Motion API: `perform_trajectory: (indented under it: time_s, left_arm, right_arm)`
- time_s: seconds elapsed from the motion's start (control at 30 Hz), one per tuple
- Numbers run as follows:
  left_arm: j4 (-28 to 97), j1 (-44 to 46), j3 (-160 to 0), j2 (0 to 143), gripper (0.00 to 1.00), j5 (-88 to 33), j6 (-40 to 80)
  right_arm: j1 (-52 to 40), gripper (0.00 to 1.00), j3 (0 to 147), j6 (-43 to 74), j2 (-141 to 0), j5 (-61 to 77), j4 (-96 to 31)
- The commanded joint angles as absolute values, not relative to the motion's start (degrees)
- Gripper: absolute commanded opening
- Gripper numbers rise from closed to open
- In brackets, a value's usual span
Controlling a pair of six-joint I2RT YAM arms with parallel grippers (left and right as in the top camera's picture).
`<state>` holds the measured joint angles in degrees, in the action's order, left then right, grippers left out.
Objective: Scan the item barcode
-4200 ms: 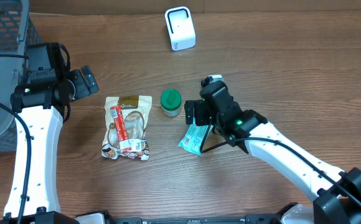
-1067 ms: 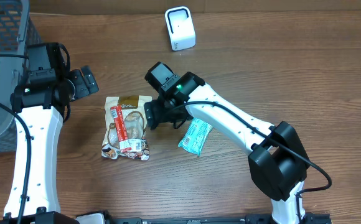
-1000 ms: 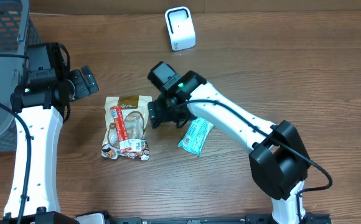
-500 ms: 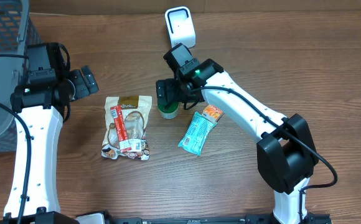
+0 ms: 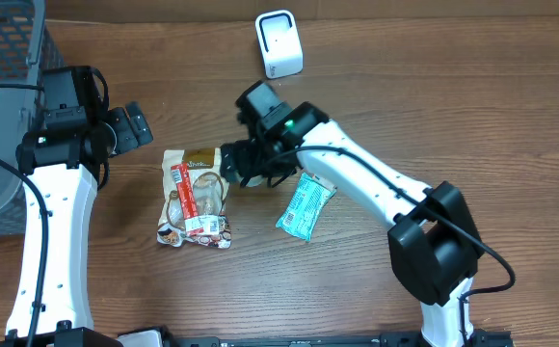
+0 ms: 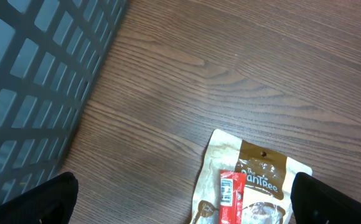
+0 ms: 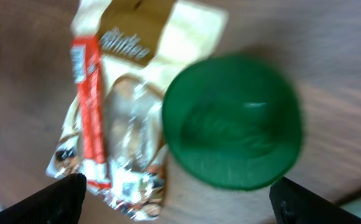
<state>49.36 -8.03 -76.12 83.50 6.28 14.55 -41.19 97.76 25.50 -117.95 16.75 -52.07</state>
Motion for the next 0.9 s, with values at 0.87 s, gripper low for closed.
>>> perform_trajectory:
  time_s: [0.87]
  left_arm:
    - [49.25,-8.23,-77.08,83.24,1.0,6.57,13.47]
  right_arm:
    - [-34.59,0.99,97.43,25.1,-116.51,19.62,-46.98]
